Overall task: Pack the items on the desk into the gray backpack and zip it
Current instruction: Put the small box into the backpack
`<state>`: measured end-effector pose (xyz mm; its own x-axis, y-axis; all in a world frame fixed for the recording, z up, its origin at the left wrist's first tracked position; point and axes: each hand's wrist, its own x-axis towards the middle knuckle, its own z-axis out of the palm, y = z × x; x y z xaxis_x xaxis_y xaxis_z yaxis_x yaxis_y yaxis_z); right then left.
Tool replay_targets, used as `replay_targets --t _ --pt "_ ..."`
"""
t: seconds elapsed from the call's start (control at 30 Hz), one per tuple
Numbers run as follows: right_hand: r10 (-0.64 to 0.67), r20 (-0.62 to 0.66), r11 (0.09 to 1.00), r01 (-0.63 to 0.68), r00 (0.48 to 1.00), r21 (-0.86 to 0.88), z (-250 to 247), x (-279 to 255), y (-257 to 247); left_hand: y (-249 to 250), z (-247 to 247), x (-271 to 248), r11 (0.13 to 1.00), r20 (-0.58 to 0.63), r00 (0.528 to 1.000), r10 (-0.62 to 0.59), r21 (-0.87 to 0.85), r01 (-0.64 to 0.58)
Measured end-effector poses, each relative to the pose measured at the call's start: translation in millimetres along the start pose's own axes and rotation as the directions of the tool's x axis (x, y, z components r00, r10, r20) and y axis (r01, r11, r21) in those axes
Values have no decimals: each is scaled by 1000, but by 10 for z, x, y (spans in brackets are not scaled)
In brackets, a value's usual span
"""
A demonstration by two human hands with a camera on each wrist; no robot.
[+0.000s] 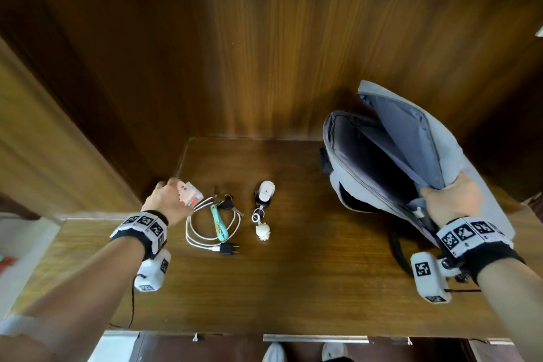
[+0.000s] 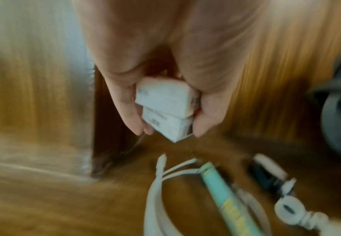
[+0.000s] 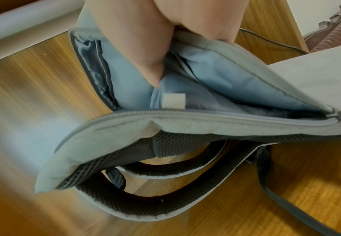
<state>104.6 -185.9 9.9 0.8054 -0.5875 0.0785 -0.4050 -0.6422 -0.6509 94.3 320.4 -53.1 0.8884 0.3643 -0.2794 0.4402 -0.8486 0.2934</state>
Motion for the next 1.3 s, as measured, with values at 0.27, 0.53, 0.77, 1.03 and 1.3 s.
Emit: replay_targets --t 0.27,0.53,0.77,1.03,1.3 --pt "30 -6 999 -30 1000 19 -11 8 -12 1906 -381 -595 595 250 865 435 -801 -68" --pt "52 -6 988 -50 999 148 -232 -40 211 3520 64 -854 683 565 714 413 -711 167" --pt "65 -1 976 -63 998 206 -300 -34 464 3854 636 -755 840 772 531 349 -509 189" --pt "23 -10 977 -20 1000 212 -337 39 389 3543 215 -699 584 527 645 553 -798 152" --pt "29 27 982 -33 999 186 -43 -117 226 1617 -184 63 492 244 956 162 -860 136"
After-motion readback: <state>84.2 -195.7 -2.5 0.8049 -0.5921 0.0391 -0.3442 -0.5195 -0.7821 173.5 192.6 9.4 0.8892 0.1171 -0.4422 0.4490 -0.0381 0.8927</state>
